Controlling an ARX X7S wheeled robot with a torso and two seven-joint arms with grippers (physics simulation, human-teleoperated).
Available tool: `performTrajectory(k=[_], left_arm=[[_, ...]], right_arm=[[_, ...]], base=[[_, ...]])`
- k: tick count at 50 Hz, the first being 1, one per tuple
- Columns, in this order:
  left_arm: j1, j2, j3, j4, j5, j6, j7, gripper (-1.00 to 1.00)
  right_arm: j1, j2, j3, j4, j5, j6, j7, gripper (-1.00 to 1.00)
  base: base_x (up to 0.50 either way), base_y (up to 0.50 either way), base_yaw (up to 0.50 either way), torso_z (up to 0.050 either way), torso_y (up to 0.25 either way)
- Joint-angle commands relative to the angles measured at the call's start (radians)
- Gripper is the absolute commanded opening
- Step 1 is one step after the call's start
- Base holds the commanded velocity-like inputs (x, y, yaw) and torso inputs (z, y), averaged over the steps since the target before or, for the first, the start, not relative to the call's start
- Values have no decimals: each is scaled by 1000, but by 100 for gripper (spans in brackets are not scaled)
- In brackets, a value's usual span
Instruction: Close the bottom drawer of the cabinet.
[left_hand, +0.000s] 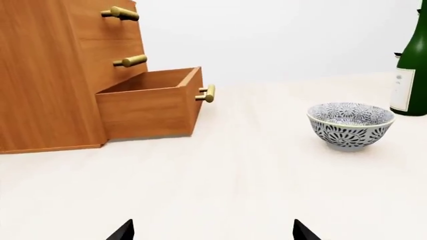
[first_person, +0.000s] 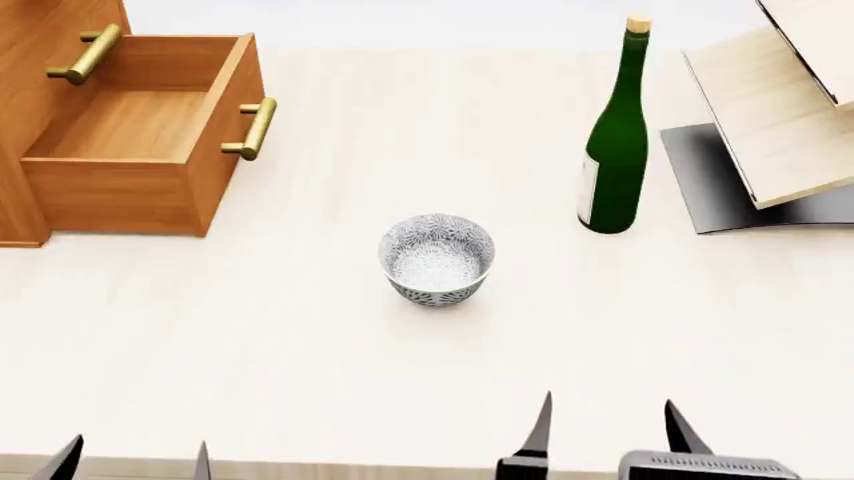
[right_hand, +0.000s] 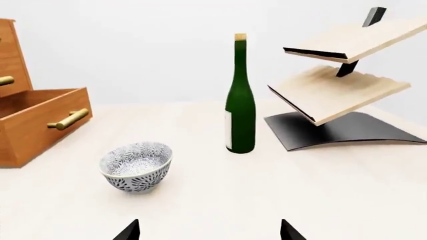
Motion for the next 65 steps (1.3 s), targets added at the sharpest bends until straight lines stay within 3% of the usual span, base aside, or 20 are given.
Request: performTrajectory(k=[1,11,65], left_arm=[[2,5,-24,57,-40,-25,27,100],[3,-8,-15,56,-52,-19,16,100],[-13,-42,33,91,-91,-27,-36,100]], right_arm=[[6,-10,0,-19,-13,7,-8,100],[11,-3,-12,-10,4,5,-15,100],[-10,45,-28,-37,76,-30,7,100]], base=[[0,0,0,0,0],[0,45,0,0,0],[0,500,0,0,0]])
